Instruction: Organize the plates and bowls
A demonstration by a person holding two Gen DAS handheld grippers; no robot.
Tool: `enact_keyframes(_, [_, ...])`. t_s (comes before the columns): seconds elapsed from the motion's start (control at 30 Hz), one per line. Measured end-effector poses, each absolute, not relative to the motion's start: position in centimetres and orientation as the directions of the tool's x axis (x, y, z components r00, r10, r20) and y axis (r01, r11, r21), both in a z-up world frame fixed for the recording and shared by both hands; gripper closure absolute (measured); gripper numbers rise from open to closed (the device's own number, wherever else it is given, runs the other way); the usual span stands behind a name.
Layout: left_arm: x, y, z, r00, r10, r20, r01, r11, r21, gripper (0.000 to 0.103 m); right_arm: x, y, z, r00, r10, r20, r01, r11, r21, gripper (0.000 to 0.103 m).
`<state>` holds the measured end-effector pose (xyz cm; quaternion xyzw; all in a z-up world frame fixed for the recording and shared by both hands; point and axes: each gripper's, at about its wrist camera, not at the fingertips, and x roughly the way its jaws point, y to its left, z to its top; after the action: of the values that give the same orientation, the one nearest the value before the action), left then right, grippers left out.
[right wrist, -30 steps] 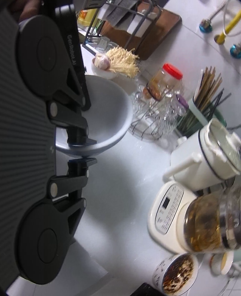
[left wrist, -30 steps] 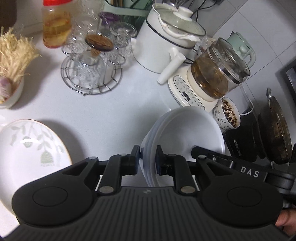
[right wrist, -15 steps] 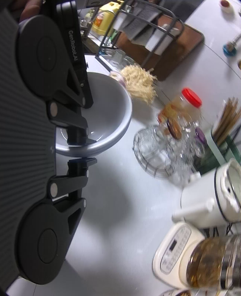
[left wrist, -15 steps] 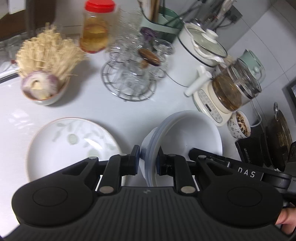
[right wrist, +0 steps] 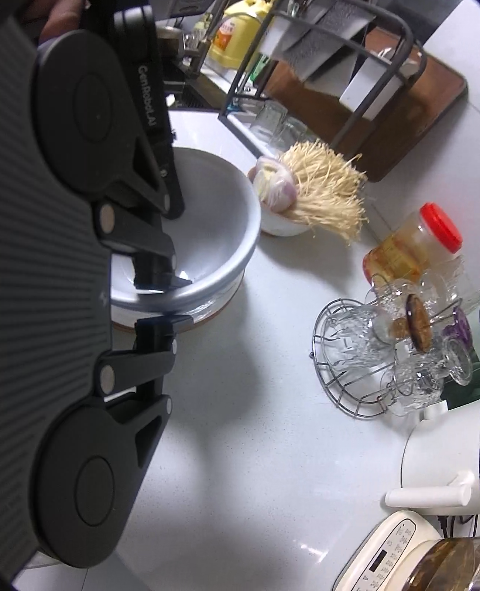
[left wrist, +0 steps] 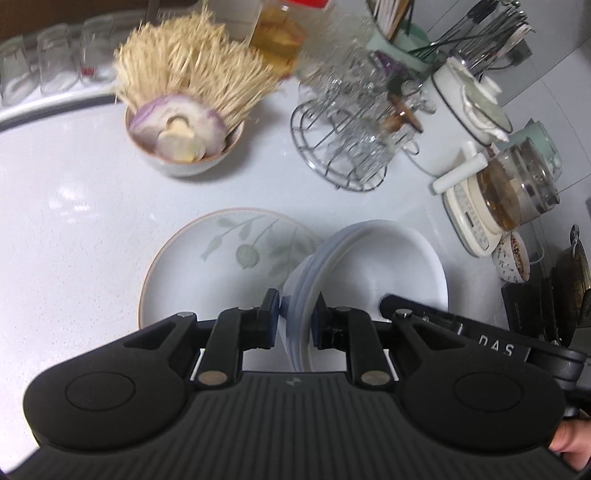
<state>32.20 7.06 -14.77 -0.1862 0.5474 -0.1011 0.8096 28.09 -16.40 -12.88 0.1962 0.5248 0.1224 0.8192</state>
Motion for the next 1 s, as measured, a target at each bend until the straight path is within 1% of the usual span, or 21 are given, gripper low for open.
enact_keyframes(0.1, [32.3,7.3,-15.3,0.361,-0.355,-0.862,-0.020,0.921,-0.388,0.083,28.4,-15.8,-13.5,0.395,0.405,-0.824,0.024,0.893,0.450,0.086])
enact_keyframes(0.2, [32.3,7.7,-16.0,0.344,-0.351,-0.871,-0.018,0.925,-0.380,0.083,28.5,-15.0,-13.9,0.378,0.400,-0.835,0.007,0.901,0.435,0.086])
enact_keyframes(0.57, [33.1,9.0,-19.2,0.299,-0.353,-0.886,-0.079,0.917,-0.392,0.083,29.4,-13.4,-16.9,0.323,0.377,-0.868,0.005,0.916,0.400,0.086])
enact_keyframes(0.83, [33.4,9.3,-19.5,0.286,-0.356,-0.890,-0.074,0.917,-0.391,0.083,29.8,-13.0,-17.2,0.346,0.358,-0.867,0.034,0.919,0.393,0.085])
enact_keyframes(0.9, [33.2,9.6,-19.0,0.303,-0.346,-0.888,-0.079,0.920,-0.385,0.082,29.9,-12.9,-16.7,0.355,0.350,-0.867,0.017,0.925,0.381,0.080])
enact_keyframes(0.93, [33.1,9.7,-18.6,0.316,-0.338,-0.887,-0.084,0.921,-0.381,0.082,30.0,-12.8,-16.5,0.366,0.341,-0.866,0.006,0.930,0.368,0.072])
enact_keyframes(0.97, [32.9,9.9,-18.1,0.332,-0.329,-0.884,-0.084,0.923,-0.375,0.077,30.0,-12.7,-16.1,0.379,0.345,-0.859,-0.008,0.929,0.369,0.066])
enact_keyframes(1.0, [32.7,10.0,-17.6,0.350,-0.317,-0.881,-0.084,0.927,-0.366,0.072,30.0,-12.7,-15.7,0.389,0.345,-0.854,-0.017,0.930,0.368,0.065])
